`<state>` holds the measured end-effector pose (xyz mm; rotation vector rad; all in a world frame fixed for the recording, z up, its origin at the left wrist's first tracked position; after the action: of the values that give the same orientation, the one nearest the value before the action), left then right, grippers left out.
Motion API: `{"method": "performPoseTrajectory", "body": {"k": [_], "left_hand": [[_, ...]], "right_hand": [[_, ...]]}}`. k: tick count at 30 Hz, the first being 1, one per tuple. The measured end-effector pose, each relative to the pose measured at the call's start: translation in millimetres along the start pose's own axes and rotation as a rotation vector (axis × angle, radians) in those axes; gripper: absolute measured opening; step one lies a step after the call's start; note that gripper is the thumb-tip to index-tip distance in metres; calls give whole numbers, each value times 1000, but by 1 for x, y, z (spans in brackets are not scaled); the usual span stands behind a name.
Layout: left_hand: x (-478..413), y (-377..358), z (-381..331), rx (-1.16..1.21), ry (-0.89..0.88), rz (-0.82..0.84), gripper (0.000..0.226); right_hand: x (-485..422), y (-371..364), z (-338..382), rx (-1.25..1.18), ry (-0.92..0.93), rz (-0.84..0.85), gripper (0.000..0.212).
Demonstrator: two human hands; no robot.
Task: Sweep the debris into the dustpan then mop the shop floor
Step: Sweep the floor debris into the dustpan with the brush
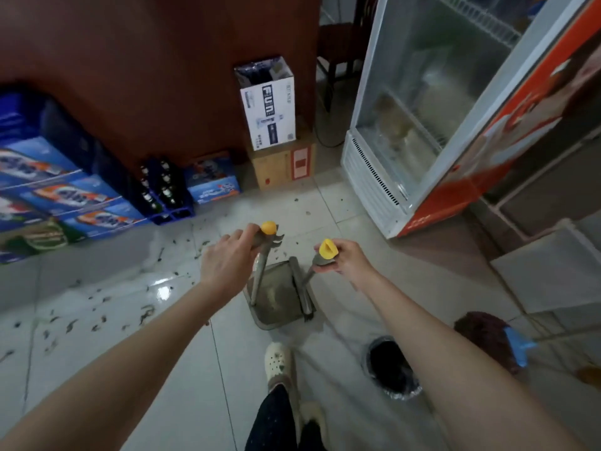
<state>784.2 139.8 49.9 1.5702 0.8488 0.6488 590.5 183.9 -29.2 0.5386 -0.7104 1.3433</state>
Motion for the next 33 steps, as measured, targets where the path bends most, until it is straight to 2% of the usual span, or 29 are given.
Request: {"method": "performPoseTrajectory", "body": {"k": [3,7,12,16,23,26,29,33], "left_hand": [[42,8,18,-11,128,-50,26],[96,20,30,-17,224,-79,28],[151,34,50,-73,285,-92,26],[192,49,71,-83,330,-128,24],[280,41,91,-123,298,-148,28],[318,42,105,-110,294,-167,28],[359,47,123,-92,358,-181,23],[404,55,150,-76,445,-200,26]], "right_hand": [[13,-21,-33,-18,-171,95,20],[28,-55,-57,147,-299,174,7],[35,-96,-83,350,-406,142,24],[41,-117,-124,626,-536,85,9],[67,-154,-222,864,-718,138,16],[84,-171,-255,800,-712,75,17],[90,-188,-270,699,-565,-61,7],[112,-211,-290,552,-472,-63,60]]}}
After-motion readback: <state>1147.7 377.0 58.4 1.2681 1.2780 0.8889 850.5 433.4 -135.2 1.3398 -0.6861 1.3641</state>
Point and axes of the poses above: each hand's wrist, its own x-axis away from the middle knuckle, its own y-axis out of the back of the hand, z = x × y, the point moved 9 cm from there along -x, towards the middle knuckle, and after that the axes turned 14 degrees about -y, right-handed, at the moved point
